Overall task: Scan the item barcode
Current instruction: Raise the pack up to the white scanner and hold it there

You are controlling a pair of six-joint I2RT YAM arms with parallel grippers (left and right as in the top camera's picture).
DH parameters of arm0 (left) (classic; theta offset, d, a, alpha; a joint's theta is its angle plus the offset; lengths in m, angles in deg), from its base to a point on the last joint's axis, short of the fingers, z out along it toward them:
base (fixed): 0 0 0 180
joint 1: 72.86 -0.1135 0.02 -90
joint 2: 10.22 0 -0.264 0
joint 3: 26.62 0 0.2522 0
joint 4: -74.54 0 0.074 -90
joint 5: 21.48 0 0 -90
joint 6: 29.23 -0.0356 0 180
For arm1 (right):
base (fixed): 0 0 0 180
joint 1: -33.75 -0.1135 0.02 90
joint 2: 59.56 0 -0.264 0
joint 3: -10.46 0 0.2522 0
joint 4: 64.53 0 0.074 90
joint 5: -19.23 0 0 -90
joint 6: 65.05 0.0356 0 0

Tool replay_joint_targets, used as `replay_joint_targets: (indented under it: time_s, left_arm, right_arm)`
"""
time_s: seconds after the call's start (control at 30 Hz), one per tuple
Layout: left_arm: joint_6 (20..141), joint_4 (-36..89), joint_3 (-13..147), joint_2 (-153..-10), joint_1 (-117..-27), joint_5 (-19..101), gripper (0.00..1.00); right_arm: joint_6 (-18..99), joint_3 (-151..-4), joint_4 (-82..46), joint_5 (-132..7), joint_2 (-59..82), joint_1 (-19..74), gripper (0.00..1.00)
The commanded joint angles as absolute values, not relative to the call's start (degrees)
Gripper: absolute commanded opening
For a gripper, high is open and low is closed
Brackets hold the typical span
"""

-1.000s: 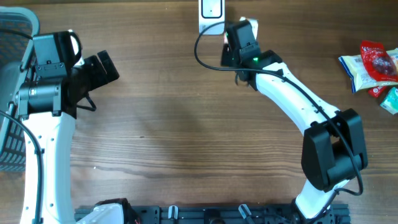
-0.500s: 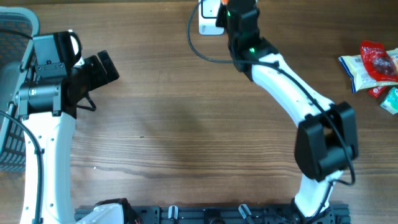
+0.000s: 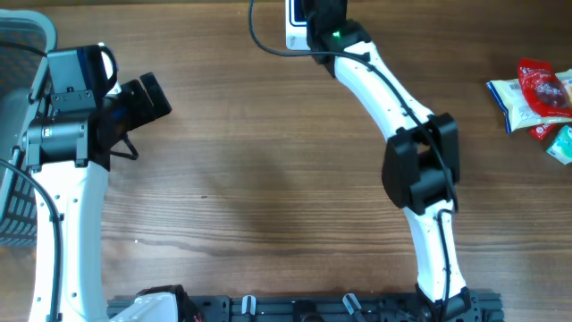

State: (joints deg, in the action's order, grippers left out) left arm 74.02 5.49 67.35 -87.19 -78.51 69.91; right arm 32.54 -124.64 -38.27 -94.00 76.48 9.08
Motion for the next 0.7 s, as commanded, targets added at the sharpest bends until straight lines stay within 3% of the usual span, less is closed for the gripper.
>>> replay_joint_targets:
  time_s: [0.0, 0.67]
  left_arm:
    - [74.94, 5.62, 67.52, -86.84, -78.77, 69.84, 1.0]
    - [74.92, 5.62, 67.52, -86.84, -78.77, 69.84, 1.0]
  right_arm:
    - [31.01, -126.36, -38.12, -95.2, 79.59, 9.06, 0.05]
    - [26.47, -126.3, -37.38, -100.07, 81.32, 9.06, 0.04]
